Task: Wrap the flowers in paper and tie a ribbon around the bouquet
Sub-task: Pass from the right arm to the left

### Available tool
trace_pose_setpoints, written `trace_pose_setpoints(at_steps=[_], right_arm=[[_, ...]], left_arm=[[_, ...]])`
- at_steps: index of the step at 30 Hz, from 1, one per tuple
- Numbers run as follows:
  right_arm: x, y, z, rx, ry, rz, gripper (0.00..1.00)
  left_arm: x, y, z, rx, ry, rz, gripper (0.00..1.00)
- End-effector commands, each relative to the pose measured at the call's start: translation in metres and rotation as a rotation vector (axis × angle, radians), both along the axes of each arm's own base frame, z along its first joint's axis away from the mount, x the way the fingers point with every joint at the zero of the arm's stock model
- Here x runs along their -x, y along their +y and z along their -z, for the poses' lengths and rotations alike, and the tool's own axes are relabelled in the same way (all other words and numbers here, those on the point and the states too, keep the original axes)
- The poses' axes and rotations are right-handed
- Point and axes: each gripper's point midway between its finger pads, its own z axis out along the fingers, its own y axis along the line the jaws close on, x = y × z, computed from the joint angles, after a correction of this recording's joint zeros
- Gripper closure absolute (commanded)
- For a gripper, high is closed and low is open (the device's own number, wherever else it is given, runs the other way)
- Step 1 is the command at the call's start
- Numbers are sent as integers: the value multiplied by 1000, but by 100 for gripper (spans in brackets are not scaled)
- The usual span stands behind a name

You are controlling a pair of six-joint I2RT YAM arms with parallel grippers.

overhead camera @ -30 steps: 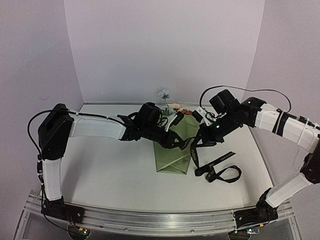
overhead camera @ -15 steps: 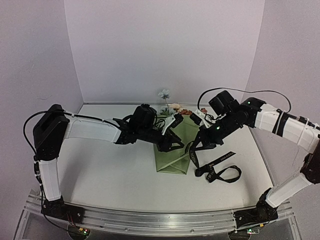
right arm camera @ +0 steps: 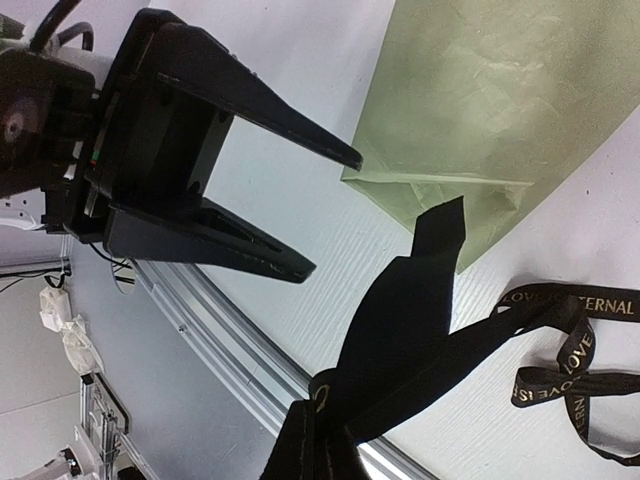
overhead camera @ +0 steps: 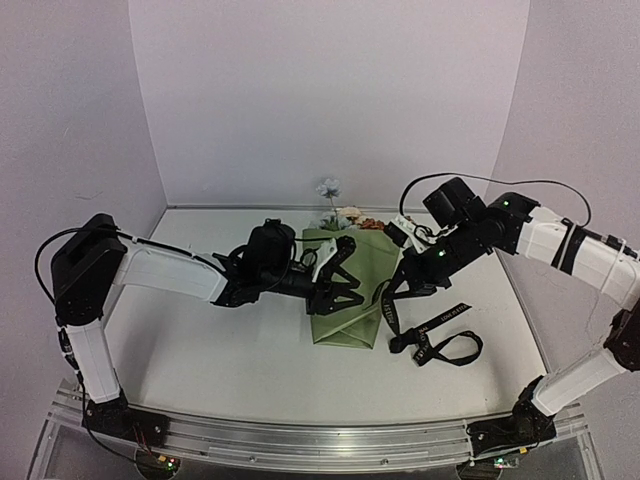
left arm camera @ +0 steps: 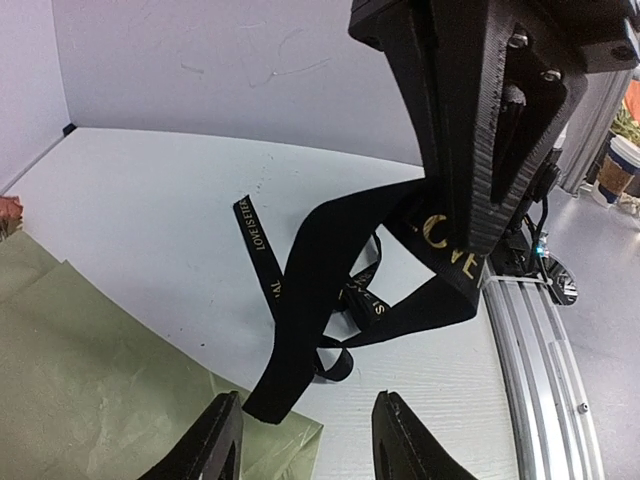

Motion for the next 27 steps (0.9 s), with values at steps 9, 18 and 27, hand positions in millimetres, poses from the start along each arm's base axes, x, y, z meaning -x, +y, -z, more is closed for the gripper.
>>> trace_pose_setpoints(at_steps=[9,18,27], right_arm=[[5,11,-31,-81,-9,-21,100],[7,12,-32,-83,-12,-23,100],[1,2,-20,-24,-35,29,82]], left_arm=[[3,-25,-49,118,-165,57,52],[0,-42,-39,113,-155,63,55],[-33,-40,-45,125,-92,-162,99]])
